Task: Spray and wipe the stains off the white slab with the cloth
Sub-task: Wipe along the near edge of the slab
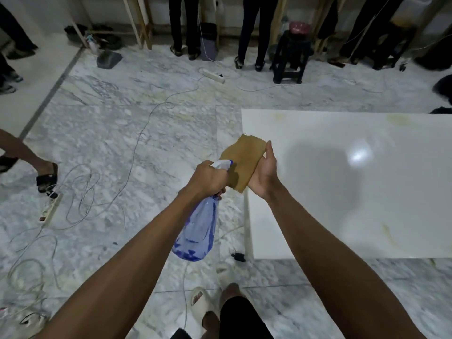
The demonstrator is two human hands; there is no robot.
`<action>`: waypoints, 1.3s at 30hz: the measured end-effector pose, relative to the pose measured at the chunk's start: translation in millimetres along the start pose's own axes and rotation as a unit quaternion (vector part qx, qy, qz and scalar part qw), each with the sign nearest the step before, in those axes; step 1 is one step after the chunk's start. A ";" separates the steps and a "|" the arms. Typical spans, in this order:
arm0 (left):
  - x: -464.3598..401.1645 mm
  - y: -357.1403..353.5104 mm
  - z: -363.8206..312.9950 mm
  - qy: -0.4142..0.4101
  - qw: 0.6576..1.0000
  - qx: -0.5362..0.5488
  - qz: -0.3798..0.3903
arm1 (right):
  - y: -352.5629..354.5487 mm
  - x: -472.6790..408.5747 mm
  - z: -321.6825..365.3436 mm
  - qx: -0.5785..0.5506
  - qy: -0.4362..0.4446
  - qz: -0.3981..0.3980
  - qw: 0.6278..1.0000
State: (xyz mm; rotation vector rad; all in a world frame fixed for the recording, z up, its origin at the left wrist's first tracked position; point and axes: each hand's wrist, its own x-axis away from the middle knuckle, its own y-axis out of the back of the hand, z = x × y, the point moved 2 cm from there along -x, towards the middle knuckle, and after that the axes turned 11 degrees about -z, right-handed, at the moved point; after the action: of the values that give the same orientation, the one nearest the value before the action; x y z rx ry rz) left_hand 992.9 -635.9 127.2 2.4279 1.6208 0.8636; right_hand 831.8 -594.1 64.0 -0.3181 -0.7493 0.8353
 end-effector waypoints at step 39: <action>-375.9 -8.9 43.5 -0.021 1.000 0.011 -0.016 | 17.4 -522.0 36.6 0.812 0.188 -0.245 0.495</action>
State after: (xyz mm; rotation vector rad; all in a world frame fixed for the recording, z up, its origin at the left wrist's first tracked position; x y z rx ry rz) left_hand 904.5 -951.1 -62.8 2.4098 1.6585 0.7887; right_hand 567.2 -983.0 -165.9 1.3722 0.5920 0.5572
